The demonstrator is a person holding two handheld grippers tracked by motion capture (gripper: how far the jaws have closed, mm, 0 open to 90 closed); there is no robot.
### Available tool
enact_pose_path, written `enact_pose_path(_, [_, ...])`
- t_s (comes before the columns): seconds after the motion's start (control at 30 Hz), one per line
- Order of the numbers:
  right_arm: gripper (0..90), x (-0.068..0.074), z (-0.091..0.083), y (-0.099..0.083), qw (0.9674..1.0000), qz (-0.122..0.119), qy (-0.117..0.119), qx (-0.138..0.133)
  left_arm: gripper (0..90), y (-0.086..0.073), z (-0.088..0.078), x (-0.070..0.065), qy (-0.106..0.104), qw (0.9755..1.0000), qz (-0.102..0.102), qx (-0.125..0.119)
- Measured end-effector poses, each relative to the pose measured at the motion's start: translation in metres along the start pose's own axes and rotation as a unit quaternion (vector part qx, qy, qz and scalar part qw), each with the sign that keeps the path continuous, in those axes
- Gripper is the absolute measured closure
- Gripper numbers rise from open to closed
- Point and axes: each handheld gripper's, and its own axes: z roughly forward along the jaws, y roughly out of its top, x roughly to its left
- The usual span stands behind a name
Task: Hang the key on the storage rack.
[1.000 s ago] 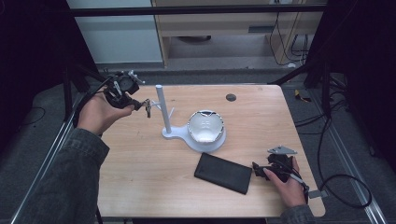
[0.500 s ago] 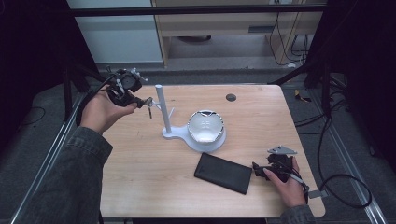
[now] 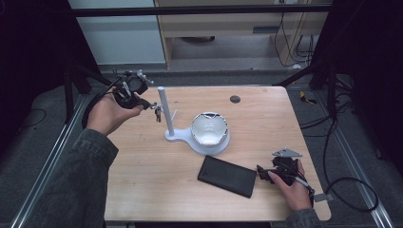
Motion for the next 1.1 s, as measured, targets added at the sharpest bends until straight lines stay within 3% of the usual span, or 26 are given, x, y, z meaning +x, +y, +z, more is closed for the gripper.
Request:
enact_pose_path(0.03, [0.4,0.000,0.000,0.000,1.0000,0.000,0.000,0.000,71.1,-0.002,-0.002,0.000,0.001,1.0000,0.000,-0.006])
enact_pose_path(0.2, [0.3,0.000,0.000,0.000,1.0000,0.000,0.001,0.000,54.5,-0.021,-0.010,-0.008,0.012,0.9995,0.002,-0.030])
enact_pose_path(0.33, [0.3,0.000,0.000,0.000,1.0000,0.000,0.001,0.000,39.8,-0.041,-0.006,-0.022,0.001,0.9986,0.001,-0.053])
enact_pose_path(0.5, [0.4,0.000,0.000,0.000,1.0000,0.002,0.002,-0.001,24.7,-0.061,0.009,-0.045,-0.018,0.9977,0.005,-0.065])
enact_pose_path(0.7, [0.5,0.000,-0.001,-0.001,1.0000,0.002,0.003,0.000,9.7,-0.079,0.042,-0.075,-0.055,0.9951,0.009,-0.082])
enact_pose_path(0.83, [1.8,-0.001,-0.002,-0.001,1.0000,0.000,0.003,0.000,8.6,-0.087,0.067,-0.097,-0.089,0.9911,0.018,-0.098])
enact_pose_path(0.9, [5.1,-0.001,-0.004,0.000,1.0000,-0.002,0.008,0.004,8.2,-0.088,0.081,-0.110,-0.109,0.9890,0.011,-0.100])
enact_pose_path(1.03, [5.6,-0.001,-0.012,0.000,0.9997,-0.014,0.011,-0.014,13.5,-0.090,0.111,-0.138,-0.155,0.9801,-0.003,-0.124])
enact_pose_path(1.1, [6.2,0.001,-0.017,0.001,0.9994,-0.023,0.011,-0.025,15.2,-0.093,0.125,-0.152,-0.182,0.9727,-0.015,-0.142])
